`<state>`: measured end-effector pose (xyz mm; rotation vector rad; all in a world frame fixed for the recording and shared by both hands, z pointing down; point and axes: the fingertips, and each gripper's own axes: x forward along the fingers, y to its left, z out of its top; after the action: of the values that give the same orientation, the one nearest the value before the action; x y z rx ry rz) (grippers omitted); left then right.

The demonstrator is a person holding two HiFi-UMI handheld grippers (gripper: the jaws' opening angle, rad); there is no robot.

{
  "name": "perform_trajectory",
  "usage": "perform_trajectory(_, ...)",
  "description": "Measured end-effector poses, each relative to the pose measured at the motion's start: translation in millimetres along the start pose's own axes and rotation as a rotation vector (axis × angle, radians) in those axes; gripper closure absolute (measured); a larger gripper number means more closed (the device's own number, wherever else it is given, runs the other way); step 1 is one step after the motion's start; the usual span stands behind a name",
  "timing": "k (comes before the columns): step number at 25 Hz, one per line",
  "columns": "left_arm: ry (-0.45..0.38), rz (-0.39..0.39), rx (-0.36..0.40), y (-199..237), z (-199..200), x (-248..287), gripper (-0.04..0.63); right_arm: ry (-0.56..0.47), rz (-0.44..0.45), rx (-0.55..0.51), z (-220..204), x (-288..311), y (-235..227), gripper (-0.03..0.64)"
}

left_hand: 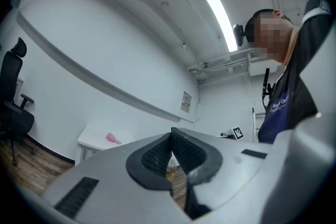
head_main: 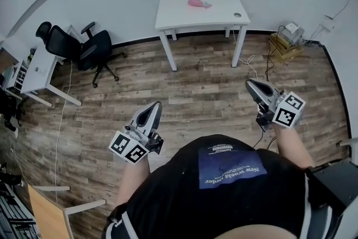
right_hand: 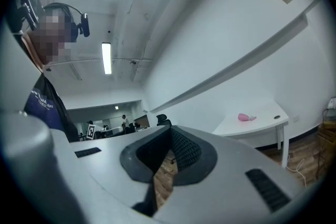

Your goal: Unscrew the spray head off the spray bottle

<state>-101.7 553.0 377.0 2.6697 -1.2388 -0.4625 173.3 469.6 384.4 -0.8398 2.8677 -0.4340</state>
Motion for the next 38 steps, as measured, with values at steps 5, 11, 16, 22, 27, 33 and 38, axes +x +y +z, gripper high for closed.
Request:
perform_trajectory(5, -0.024, 0.017, -0.034, -25, -13, 62, 0.594, 0.007, 0.025, -0.033, 23, -32, -51, 0.620)
perform_trajectory(11, 0.016, 0.037, -0.038, -43, -29, 116, 0.592, 0.008, 0.022, 0.013, 28, -65, -106, 0.620)
perform_trajectory(16, 0.064, 0.028, -0.038, -44, -37, 145, 0.592, -0.002, 0.020, 0.052, 23, -76, -131, 0.620)
perform_trajectory(22, 0.066, -0.009, -0.055, -29, -44, 159, 0.592, -0.007, -0.021, 0.077, 15, -73, -145, 0.620)
perform_trajectory(27, 0.052, -0.068, -0.068, 8, -42, 170, 0.594, -0.005, -0.045, 0.026, 22, -44, -142, 0.620)
perform_trajectory(33, 0.031, -0.130, -0.039, 65, -15, 165, 0.592, -0.024, -0.096, -0.010, 35, 13, -135, 0.620)
perform_trajectory(38, 0.030, -0.135, -0.021, 119, 5, 145, 0.592, -0.056, -0.058, 0.015, 40, 79, -120, 0.620)
